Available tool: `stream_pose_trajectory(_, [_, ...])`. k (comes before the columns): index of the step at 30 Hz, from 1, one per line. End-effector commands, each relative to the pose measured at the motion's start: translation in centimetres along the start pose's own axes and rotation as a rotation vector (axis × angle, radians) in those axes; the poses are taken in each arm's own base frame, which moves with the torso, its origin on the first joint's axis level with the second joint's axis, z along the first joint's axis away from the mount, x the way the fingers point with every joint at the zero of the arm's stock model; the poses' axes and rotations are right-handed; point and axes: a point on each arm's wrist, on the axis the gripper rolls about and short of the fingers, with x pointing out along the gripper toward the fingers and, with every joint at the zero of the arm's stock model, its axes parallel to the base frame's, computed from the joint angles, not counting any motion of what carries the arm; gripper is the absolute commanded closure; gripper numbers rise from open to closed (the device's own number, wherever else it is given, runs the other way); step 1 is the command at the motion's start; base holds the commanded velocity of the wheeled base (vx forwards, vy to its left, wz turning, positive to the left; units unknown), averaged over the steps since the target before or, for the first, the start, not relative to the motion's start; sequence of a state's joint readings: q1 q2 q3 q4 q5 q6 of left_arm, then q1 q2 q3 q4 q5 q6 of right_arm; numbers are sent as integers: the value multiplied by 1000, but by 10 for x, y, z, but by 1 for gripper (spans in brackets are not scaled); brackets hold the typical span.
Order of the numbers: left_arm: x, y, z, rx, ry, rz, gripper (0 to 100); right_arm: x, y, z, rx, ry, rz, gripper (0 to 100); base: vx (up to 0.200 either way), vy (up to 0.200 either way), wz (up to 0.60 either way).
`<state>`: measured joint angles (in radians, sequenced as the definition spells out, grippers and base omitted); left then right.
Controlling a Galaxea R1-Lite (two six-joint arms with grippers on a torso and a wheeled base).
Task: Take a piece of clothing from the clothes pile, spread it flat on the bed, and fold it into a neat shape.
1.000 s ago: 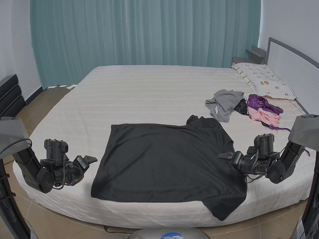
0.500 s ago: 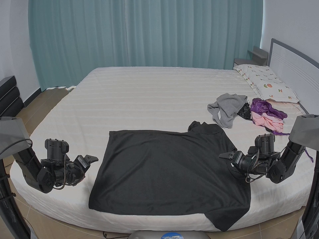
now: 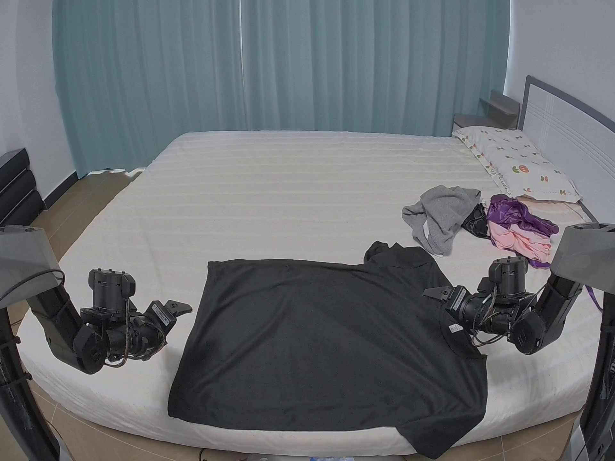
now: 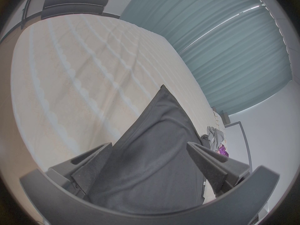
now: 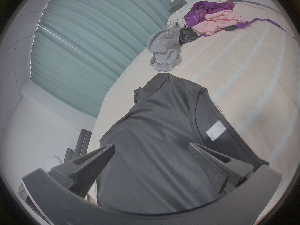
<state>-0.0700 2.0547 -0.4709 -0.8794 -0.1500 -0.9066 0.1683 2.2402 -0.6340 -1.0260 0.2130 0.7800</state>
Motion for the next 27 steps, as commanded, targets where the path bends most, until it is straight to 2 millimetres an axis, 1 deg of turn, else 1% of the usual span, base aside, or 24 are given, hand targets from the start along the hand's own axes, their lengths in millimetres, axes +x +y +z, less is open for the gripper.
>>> stream_pose_trajectory(1, [0, 0, -1, 1, 2, 0, 0, 8, -3, -3, -1, 5, -12, 0, 0, 0, 0])
stream_pose_trajectory(2, [0, 0, -1, 1, 2, 0, 0, 8, -3, -3, -1, 5, -12, 0, 0, 0, 0])
stream_pose_trajectory(3, [0, 0, -1, 1, 3, 1, 0, 17, -2, 0, -10, -30, -36, 0, 0, 0, 0])
stream_pose_trajectory(7, [0, 0, -1, 1, 3, 1, 0, 24, 1, 5, -35, -59, -47, 0, 0, 0, 0])
stream_pose_trajectory(8, [0, 1, -1, 1, 4, 2, 0, 27, 5, 14, -60, -72, -44, 0, 0, 0, 0])
stream_pose_trajectory(10, [0, 1, -1, 1, 4, 2, 0, 34, 7, 24, -72, -75, -53, 0, 0, 0, 0])
stream_pose_trajectory(14, [0, 1, -1, 0, 5, 3, 0, 56, 3, 46, -64, -99, -67, 0, 0, 0, 0])
stream_pose_trajectory(15, [0, 1, -1, 0, 5, 3, 0, 56, 3, 46, -64, -99, -67, 0, 0, 0, 0])
stream_pose_trajectory(16, [0, 1, -2, -1, 6, 5, 0, 69, -1, 50, -71, -100, -73, 0, 0, 0, 0])
stream_pose_trajectory(17, [0, 1, -2, -1, 6, 5, 0, 76, -6, 51, -81, -97, -83, 0, 0, 0, 0])
stream_pose_trajectory(22, [0, 1, -1, -1, 4, 2, 0, 99, -18, 61, -126, -113, -98, 0, 0, 0, 0])
stream_pose_trajectory(25, [1, 1, -1, -1, 5, 3, 0, 116, -18, 68, -135, -128, -88, 0, 0, 0, 0])
stream_pose_trajectory(27, [1, 1, -1, -2, 3, 3, 0, 123, -16, 70, -144, -128, -89, 0, 0, 0, 0])
